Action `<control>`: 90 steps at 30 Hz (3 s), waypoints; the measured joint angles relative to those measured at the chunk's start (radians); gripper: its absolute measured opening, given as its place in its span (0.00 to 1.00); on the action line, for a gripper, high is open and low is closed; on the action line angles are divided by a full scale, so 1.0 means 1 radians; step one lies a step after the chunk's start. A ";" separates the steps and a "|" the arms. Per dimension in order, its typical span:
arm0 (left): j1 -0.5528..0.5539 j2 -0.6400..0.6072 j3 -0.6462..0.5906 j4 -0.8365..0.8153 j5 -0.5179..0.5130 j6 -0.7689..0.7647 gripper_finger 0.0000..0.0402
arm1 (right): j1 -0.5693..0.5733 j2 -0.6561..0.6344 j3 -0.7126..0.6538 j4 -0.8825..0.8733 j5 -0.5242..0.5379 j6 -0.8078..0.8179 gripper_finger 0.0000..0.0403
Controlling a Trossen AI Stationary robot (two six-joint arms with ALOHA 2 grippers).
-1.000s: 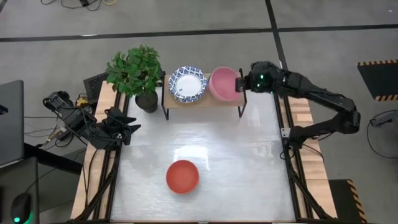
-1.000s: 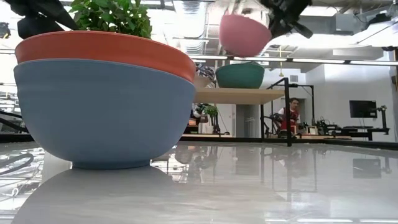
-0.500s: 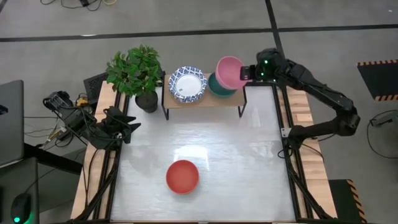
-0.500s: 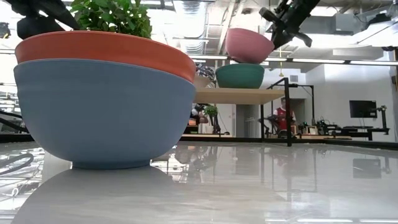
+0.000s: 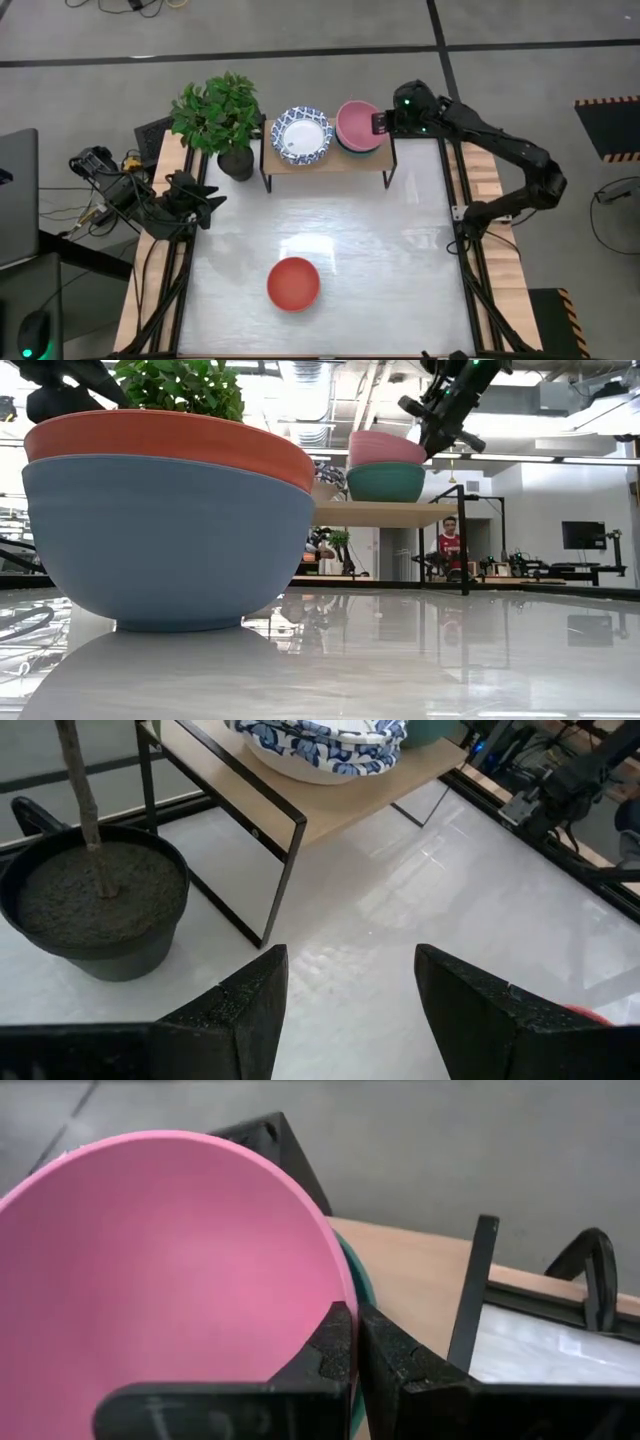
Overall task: Place and stack bowls onto a shelf
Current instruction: Stack the pink bowl on top of the dark green bowl on the shelf, then stack the orange bowl on top of the pink bowl on the shelf
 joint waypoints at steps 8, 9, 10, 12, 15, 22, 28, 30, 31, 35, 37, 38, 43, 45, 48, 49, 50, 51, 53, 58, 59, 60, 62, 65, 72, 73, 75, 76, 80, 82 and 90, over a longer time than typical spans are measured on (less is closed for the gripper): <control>0.000 0.000 0.000 -0.003 -0.004 -0.017 0.51 | 0.000 0.052 0.043 -0.032 0.027 -0.049 0.07; 0.000 0.000 0.000 -0.003 -0.004 -0.017 0.51 | 0.000 0.057 0.052 -0.047 0.027 -0.050 0.08; 0.000 0.000 0.000 -0.003 -0.004 -0.017 0.51 | 0.000 0.062 0.060 -0.057 0.028 -0.054 0.10; 0.000 0.000 0.000 -0.003 -0.005 -0.017 0.51 | -0.007 0.073 0.067 -0.064 0.028 -0.072 0.14; 0.000 0.000 0.000 -0.003 -0.007 -0.017 0.51 | -0.005 0.074 0.068 -0.067 0.029 -0.090 0.18; 0.000 0.000 0.000 -0.003 -0.017 -0.024 0.51 | -0.021 0.071 0.068 -0.061 0.030 -0.129 0.25; 0.000 0.000 0.000 -0.002 -0.026 -0.028 0.51 | -0.031 0.054 0.119 -0.047 0.029 -0.169 0.41; 0.000 0.000 0.000 -0.002 -0.026 -0.028 0.51 | -0.029 0.052 0.161 -0.056 0.028 -0.171 0.47; 0.000 0.000 0.000 -0.003 -0.026 -0.028 0.51 | -0.030 0.053 0.183 -0.070 0.026 -0.171 0.49; 0.000 0.000 0.000 -0.014 -0.025 -0.029 0.51 | 0.010 0.053 0.262 -0.106 -0.021 -0.169 0.55; 0.000 0.000 0.000 -0.015 -0.025 -0.039 0.51 | 0.057 0.052 0.276 -0.117 -0.059 -0.157 0.56; 0.000 0.000 0.000 -0.015 -0.025 -0.043 0.51 | 0.082 0.053 0.279 -0.128 -0.074 -0.147 0.56; 0.000 0.000 0.000 -0.016 0.001 -0.033 0.51 | 0.252 0.058 0.279 -0.181 -0.084 -0.088 0.55; 0.000 0.000 0.000 -0.016 0.010 -0.028 0.51 | 0.333 0.073 0.279 -0.194 -0.074 -0.052 0.55; 0.000 0.000 0.000 -0.017 0.034 -0.021 0.51 | 0.453 0.112 0.279 -0.197 -0.040 0.010 0.55; 0.000 0.000 0.000 -0.016 0.043 -0.014 0.51 | 0.489 0.126 0.279 -0.197 -0.024 0.031 0.55; 0.000 0.000 0.000 -0.016 0.055 -0.009 0.51 | 0.522 0.141 0.279 -0.197 -0.011 0.052 0.55; 0.000 0.000 0.000 -0.017 0.064 -0.002 0.51 | 0.552 0.155 0.279 -0.198 -0.001 0.070 0.55; 0.000 0.000 0.000 -0.017 0.082 0.010 0.51 | 0.611 0.196 0.279 -0.189 0.015 0.105 0.55; 0.000 0.000 0.000 -0.016 0.099 0.042 0.51 | 0.737 0.320 0.279 -0.162 0.077 0.189 0.55; 0.000 0.000 0.000 -0.016 0.099 0.054 0.51 | 0.759 0.343 0.279 -0.160 0.080 0.200 0.55; 0.000 0.000 0.000 -0.016 0.099 0.067 0.51 | 0.781 0.370 0.279 -0.145 0.080 0.207 0.55; 0.000 0.000 0.000 -0.016 0.100 0.086 0.51 | 0.815 0.415 0.279 -0.102 0.079 0.216 0.55; 0.000 0.000 0.000 -0.016 0.108 0.081 0.51 | 0.850 0.477 0.278 -0.046 0.079 0.216 0.55; 0.000 0.000 0.000 -0.016 0.134 0.076 0.51 | 0.878 0.549 0.278 0.039 0.078 0.201 0.55; 0.000 0.000 0.000 -0.016 0.134 0.067 0.51 | 0.883 0.552 0.278 0.044 0.078 0.200 0.55; 0.000 0.000 0.000 -0.016 0.134 0.057 0.51 | 0.893 0.554 0.278 0.054 0.079 0.198 0.55; 0.000 0.000 0.000 -0.016 0.134 0.054 0.51 | 0.897 0.569 0.281 0.080 0.079 0.196 0.55; 0.000 0.000 0.000 -0.017 0.145 0.053 0.51 | 0.925 0.608 0.275 0.084 0.080 0.197 0.55; 0.000 0.000 0.000 -0.016 0.158 0.052 0.51 | 0.940 0.631 0.280 0.128 0.080 0.218 0.55; 0.000 0.004 0.000 -0.016 0.166 0.032 0.51 | 0.986 0.682 0.275 0.154 0.084 0.245 0.55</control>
